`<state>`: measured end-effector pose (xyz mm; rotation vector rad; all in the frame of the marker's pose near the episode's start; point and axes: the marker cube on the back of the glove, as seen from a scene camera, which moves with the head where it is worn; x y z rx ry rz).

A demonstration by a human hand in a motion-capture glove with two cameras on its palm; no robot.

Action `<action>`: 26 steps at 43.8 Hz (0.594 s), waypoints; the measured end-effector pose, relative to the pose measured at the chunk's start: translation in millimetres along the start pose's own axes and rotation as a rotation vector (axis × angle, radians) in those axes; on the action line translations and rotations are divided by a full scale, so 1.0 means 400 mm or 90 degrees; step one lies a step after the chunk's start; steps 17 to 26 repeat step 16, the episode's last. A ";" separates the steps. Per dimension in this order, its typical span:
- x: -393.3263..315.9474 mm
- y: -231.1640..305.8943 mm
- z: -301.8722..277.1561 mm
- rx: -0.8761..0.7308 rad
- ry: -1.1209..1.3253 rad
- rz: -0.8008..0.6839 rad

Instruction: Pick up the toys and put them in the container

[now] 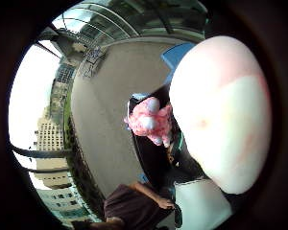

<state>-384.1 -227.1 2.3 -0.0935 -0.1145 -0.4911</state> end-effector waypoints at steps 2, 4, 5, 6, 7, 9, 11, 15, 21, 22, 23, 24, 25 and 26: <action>0.004 -0.002 0.011 -0.028 -0.004 -0.012; -0.001 -0.004 0.018 -0.033 -0.019 -0.013; -0.007 -0.007 0.020 -0.030 -0.027 -0.013; -0.015 -0.009 0.022 -0.027 -0.034 -0.014; -0.022 -0.012 0.023 -0.024 -0.039 -0.014; -0.030 -0.011 0.024 -0.020 -0.042 -0.013; -0.022 -0.006 0.025 -0.012 -0.041 -0.014; 0.006 0.016 0.025 0.011 -0.042 -0.021; 0.008 0.022 0.025 0.017 -0.042 -0.015; 0.008 0.022 0.025 0.017 -0.042 -0.015; 0.008 0.022 0.025 0.017 -0.042 -0.015; 0.008 0.022 0.025 0.017 -0.042 -0.015; 0.008 0.022 0.025 0.017 -0.042 -0.015; 0.008 0.022 0.025 0.017 -0.042 -0.015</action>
